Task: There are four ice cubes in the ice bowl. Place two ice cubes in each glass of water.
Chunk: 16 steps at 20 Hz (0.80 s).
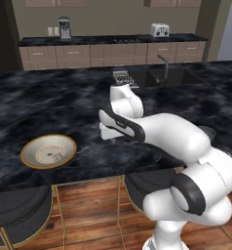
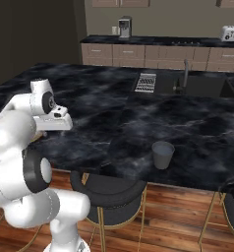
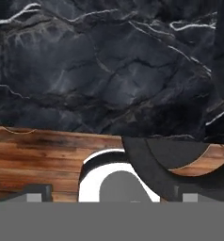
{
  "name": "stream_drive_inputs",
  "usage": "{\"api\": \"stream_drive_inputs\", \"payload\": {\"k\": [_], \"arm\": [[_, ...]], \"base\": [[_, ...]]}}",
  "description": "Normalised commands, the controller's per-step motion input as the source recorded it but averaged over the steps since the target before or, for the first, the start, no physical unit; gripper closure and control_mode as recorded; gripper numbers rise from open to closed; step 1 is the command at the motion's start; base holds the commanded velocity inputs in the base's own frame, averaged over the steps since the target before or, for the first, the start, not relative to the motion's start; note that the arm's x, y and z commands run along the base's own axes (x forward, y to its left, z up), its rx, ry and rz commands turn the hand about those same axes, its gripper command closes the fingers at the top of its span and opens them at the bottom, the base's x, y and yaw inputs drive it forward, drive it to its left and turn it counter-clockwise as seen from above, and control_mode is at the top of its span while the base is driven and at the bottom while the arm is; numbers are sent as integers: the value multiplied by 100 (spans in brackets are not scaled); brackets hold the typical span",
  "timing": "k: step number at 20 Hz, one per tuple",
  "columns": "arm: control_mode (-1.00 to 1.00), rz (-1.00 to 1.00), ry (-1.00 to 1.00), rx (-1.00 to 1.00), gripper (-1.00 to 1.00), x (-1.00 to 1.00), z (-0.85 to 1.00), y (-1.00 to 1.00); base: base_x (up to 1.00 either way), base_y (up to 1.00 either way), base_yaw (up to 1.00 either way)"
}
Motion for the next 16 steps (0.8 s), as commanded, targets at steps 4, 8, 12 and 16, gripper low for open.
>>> {"api": "stream_drive_inputs", "payload": {"k": [4, 8, 12, 16], "arm": [[-100, 56, 10, 0, -100, 0, 25, 60], [-100, 54, 7, 0, -100, -18, 5, 57], [-100, 45, 4, 2, -100, 0, 1, 81], [-100, 43, 0, 0, -100, 0, 6, 60]], "base": [[0, 0, 0], [0, 0, 0], [0, 0, 0], [0, 0, 0]]}}
